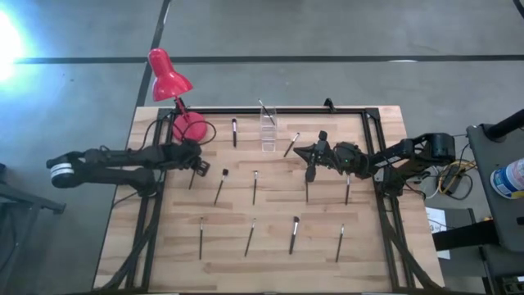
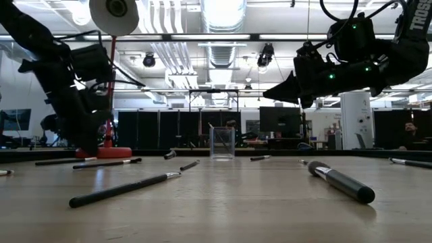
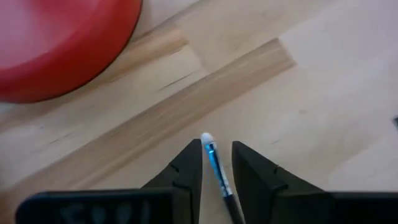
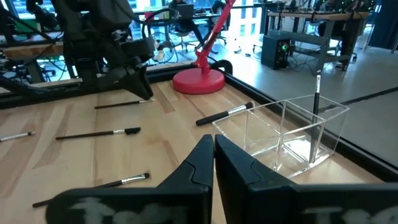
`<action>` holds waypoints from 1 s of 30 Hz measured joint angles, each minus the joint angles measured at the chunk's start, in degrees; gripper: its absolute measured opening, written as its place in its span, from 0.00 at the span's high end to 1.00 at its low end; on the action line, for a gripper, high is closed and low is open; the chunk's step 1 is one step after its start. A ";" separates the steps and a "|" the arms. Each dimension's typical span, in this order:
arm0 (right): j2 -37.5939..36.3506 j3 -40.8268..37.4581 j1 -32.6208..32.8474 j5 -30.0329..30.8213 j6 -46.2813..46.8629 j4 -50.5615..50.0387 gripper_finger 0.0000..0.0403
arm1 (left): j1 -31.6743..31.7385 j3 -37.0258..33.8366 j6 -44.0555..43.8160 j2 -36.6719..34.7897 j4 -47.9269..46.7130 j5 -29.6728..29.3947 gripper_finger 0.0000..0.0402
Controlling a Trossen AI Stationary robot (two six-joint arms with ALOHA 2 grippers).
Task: Put items in baskets/containers
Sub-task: Put the black eyeshadow brush into the transparent organizer
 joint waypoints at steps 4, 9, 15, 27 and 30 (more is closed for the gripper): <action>0.00 0.00 0.00 0.00 0.12 0.00 0.98 | 1.04 -1.86 0.01 0.00 1.94 -0.44 0.80; 0.00 0.00 0.00 0.00 0.15 -0.02 0.98 | 1.83 -3.94 2.07 -0.07 5.63 0.19 0.80; 0.00 0.00 0.00 0.00 0.15 -0.02 0.98 | 2.04 -4.91 2.81 -0.07 6.47 0.71 0.90; 0.00 -0.02 0.00 0.00 0.14 -0.02 0.98 | 1.56 -4.97 5.89 -0.16 12.13 4.99 1.00; 0.00 -0.02 0.00 0.00 0.56 -0.02 0.98 | 0.36 -5.07 6.04 -0.62 16.45 5.99 1.00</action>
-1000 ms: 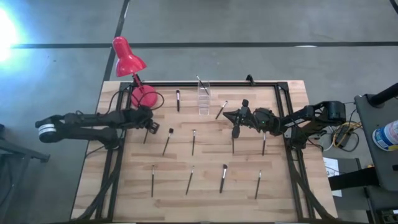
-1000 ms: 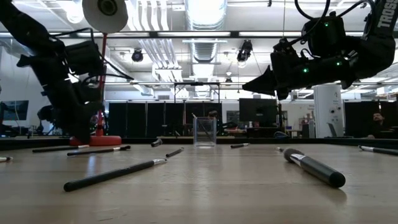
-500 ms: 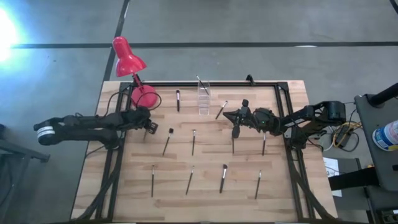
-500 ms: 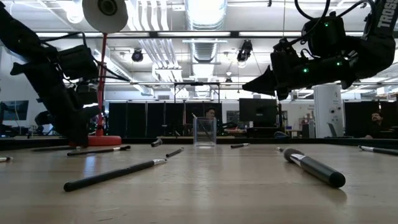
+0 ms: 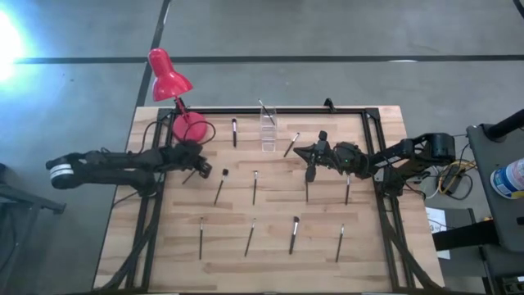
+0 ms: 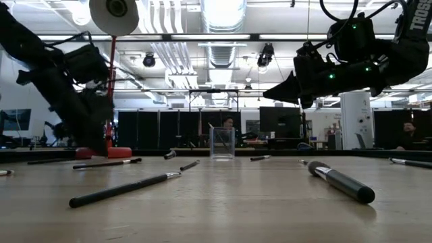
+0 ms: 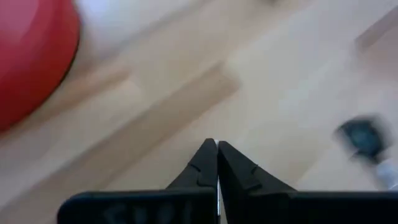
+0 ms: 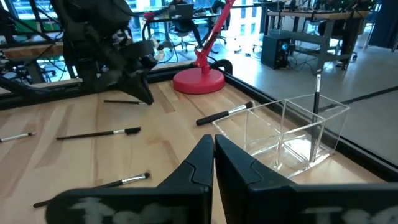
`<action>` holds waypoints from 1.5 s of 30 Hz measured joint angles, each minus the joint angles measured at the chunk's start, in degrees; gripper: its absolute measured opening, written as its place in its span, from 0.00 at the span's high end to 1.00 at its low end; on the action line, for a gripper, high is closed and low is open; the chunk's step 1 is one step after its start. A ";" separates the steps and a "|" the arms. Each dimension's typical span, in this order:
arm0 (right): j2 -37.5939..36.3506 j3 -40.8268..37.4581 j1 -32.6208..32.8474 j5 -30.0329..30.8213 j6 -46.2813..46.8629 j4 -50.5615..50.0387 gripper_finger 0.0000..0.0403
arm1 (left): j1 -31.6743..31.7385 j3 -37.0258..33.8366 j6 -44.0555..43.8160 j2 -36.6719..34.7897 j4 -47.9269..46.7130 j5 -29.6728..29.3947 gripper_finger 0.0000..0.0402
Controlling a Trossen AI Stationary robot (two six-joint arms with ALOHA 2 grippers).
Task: Put items in baskets/containers
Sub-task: Put the black eyeshadow brush into the transparent organizer
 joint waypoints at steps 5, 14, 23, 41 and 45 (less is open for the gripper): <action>0.00 0.20 0.00 0.01 0.78 -0.05 0.98 | -5.14 -2.27 -0.40 -0.56 14.42 -0.35 1.00; 0.00 1.71 0.50 -6.87 -2.28 -0.43 0.98 | -16.92 -12.12 0.60 0.50 59.81 -0.54 1.00; 3.21 8.38 7.90 -7.61 -2.40 -0.24 0.98 | -19.92 -10.32 7.01 1.18 71.77 2.22 1.00; 20.26 23.28 11.24 -8.94 4.13 4.74 0.79 | -21.69 3.37 11.96 26.14 88.40 9.77 1.00; 19.32 23.88 12.17 -8.92 4.12 5.39 0.70 | -22.01 6.39 11.89 30.80 91.54 11.04 1.00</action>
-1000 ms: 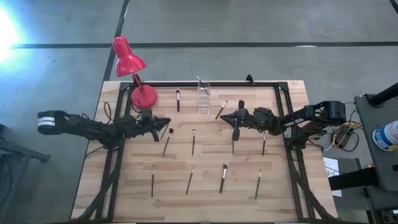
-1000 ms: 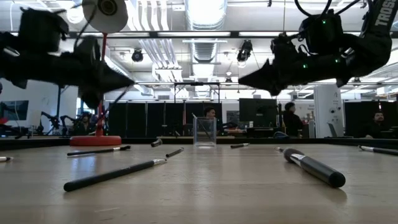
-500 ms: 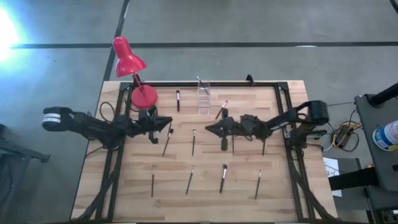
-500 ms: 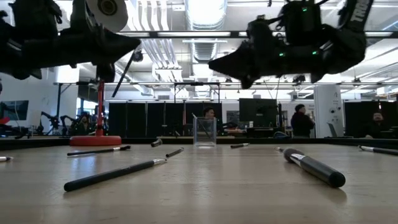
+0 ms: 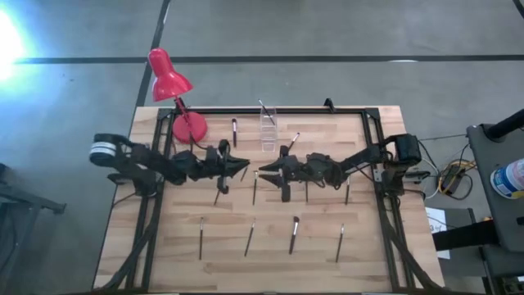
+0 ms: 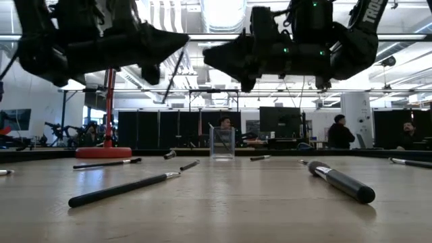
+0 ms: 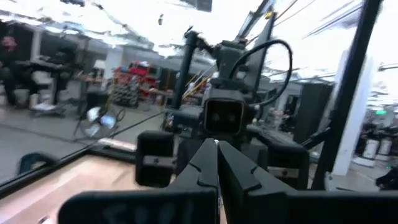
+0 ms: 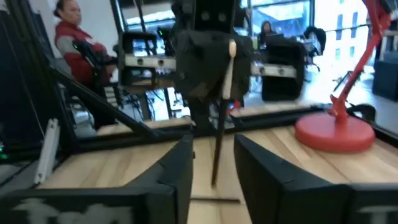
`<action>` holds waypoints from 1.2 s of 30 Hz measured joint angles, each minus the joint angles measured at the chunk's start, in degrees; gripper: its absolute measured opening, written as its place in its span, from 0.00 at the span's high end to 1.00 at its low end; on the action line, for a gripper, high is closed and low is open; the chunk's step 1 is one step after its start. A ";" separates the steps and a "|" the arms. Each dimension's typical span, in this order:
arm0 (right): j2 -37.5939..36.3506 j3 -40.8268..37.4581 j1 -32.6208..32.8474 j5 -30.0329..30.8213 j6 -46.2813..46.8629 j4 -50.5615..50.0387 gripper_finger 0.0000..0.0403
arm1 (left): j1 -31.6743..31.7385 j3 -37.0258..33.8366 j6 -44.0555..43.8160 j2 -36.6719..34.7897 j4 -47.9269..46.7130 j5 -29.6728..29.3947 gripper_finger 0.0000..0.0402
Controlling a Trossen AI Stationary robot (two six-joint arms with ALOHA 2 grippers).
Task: Put items in baskets/containers
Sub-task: Put the black eyeshadow brush into the transparent organizer
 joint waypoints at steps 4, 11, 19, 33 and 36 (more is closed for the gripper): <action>0.39 1.25 0.38 0.61 0.00 0.66 0.64 | -0.55 2.81 0.30 3.42 0.75 0.34 1.00; 0.85 2.63 0.38 1.55 0.01 0.89 0.60 | -0.74 5.94 0.37 6.86 0.86 1.04 1.00; 0.95 3.07 0.38 1.64 -0.38 0.60 0.74 | -0.81 6.15 0.35 6.38 0.68 1.39 1.00; 0.98 3.46 0.36 1.62 -1.99 0.25 0.96 | -0.81 6.55 -0.80 6.45 0.39 2.71 1.00; 0.98 3.44 0.36 1.61 -2.00 -0.08 0.96 | -0.81 6.55 -2.28 6.45 -0.10 2.94 0.98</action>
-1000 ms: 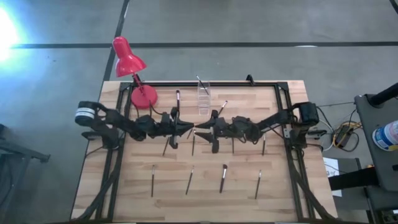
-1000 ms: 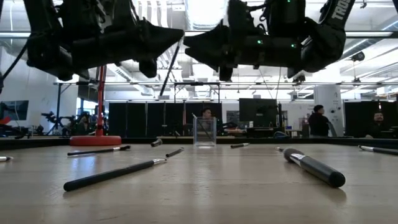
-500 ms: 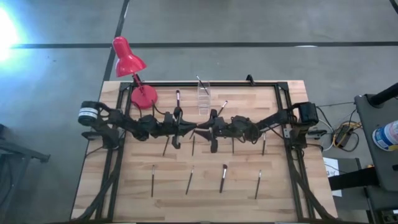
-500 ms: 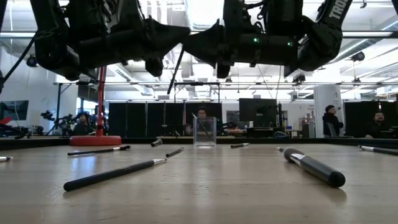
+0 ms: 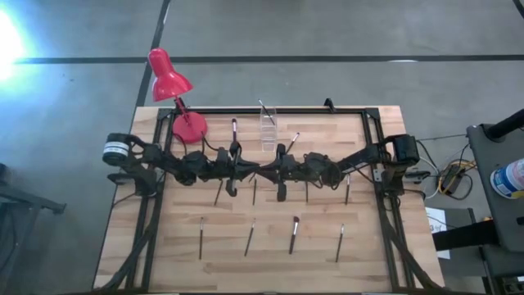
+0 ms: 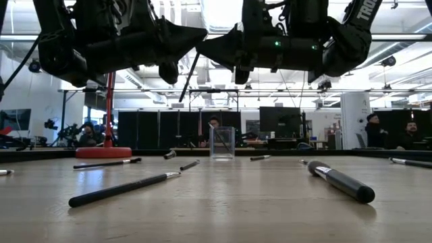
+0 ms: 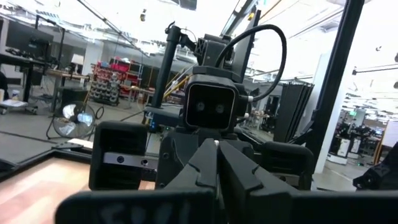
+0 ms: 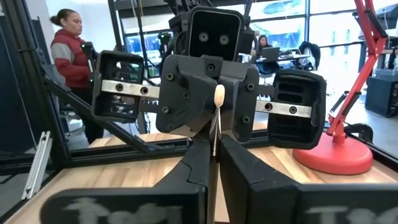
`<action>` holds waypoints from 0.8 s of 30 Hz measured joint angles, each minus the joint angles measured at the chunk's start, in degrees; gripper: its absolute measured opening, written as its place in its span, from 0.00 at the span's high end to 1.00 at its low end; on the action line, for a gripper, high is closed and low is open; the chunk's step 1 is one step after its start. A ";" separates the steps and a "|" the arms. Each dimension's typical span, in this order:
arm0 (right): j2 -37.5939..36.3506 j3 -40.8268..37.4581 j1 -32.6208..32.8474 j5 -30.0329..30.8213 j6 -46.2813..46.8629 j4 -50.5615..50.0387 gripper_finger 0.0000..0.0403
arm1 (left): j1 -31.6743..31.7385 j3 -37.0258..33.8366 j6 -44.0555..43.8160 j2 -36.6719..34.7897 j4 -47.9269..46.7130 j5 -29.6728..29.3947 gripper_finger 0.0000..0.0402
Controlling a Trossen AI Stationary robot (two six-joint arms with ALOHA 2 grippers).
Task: Put items in baskets/containers
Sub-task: Put the black eyeshadow brush into the transparent organizer
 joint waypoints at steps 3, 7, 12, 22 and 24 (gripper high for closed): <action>0.00 0.00 0.00 0.02 -0.16 -1.39 0.96 | 0.02 -0.12 -0.26 -0.63 -1.67 0.00 0.94; 0.00 -0.06 0.00 1.27 -0.84 -2.97 0.96 | 0.07 -0.62 0.22 -2.18 -3.58 0.13 0.88; -0.58 -0.17 -0.02 1.59 -0.94 -5.99 0.96 | 0.04 -2.24 4.41 -7.52 -9.22 0.38 0.86; -3.68 -0.70 -0.20 1.69 -1.12 -13.09 0.97 | 0.04 -12.61 9.50 -24.08 -18.63 -0.76 0.86; -5.37 -0.73 -0.20 2.95 -1.10 -15.60 0.97 | 0.04 -15.56 10.00 -26.88 -18.97 -1.80 0.86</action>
